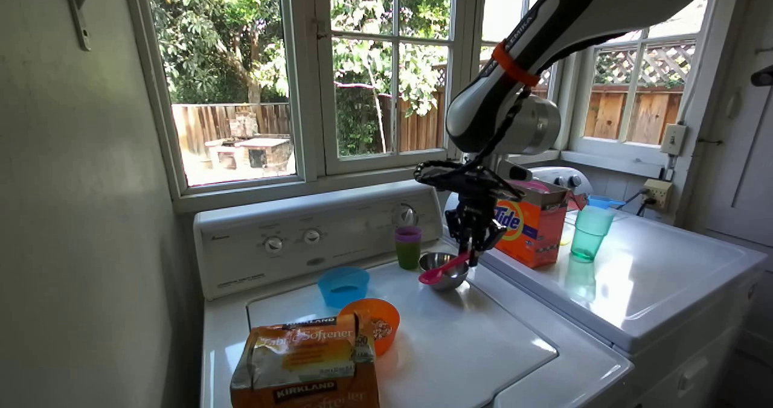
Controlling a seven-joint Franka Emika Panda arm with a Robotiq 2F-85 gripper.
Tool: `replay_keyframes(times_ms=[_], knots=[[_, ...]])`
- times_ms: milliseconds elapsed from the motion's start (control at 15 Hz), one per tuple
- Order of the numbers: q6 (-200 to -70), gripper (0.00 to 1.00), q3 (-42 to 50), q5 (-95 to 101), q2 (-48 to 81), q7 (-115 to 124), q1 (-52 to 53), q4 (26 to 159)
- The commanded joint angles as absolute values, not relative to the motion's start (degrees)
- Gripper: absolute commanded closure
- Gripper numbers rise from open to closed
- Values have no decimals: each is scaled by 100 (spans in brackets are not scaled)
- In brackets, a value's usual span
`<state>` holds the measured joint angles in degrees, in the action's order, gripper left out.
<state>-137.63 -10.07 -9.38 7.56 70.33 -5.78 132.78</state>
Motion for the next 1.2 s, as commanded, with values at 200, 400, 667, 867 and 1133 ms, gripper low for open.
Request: replay_keyframes(times_ms=[200,400,667,867,1133], knots=[[-13977,94,-301,-28,704,8159,90,13381],[-14009,94,-200,947,679,9089,427,13329],[-13946,94,-286,1847,555,9922,786,13309],[-13901,94,-370,2455,513,10431,997,13242],[-13886,94,-518,3425,596,11108,1241,13114]])
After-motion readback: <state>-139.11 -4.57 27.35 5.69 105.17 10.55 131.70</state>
